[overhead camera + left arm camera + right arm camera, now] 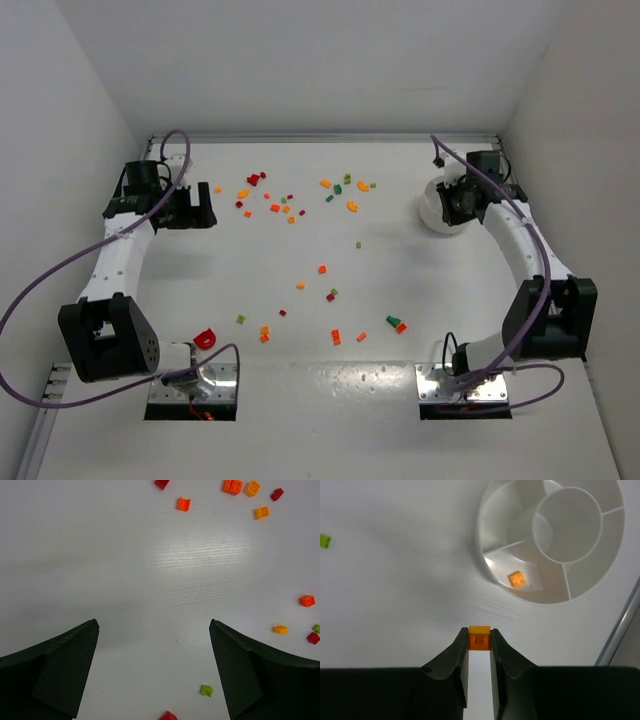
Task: Sort the legos into containers by color
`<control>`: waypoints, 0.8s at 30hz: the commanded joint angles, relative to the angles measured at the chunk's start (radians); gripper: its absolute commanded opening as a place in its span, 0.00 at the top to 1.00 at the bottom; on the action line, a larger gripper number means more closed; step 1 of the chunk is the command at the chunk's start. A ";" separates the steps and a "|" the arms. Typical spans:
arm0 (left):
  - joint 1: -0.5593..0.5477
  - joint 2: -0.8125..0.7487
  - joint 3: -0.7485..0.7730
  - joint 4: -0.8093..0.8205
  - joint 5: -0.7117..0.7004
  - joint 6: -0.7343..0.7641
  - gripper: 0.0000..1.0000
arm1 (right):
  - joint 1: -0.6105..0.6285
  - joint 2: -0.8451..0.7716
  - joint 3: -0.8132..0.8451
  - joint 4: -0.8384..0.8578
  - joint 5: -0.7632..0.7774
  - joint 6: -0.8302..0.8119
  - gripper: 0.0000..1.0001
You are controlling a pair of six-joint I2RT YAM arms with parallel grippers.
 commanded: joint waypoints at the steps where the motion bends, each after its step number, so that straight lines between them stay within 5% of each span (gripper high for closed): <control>1: 0.013 0.018 0.038 0.013 0.018 -0.012 0.01 | -0.044 0.032 0.069 0.021 0.051 0.057 0.96; 16: 0.013 0.027 0.029 0.031 0.018 -0.021 0.01 | -0.122 0.150 0.121 0.096 0.097 0.135 0.96; 24: 0.013 0.027 0.011 0.040 0.018 -0.021 0.01 | -0.140 0.213 0.142 0.115 0.085 0.146 0.88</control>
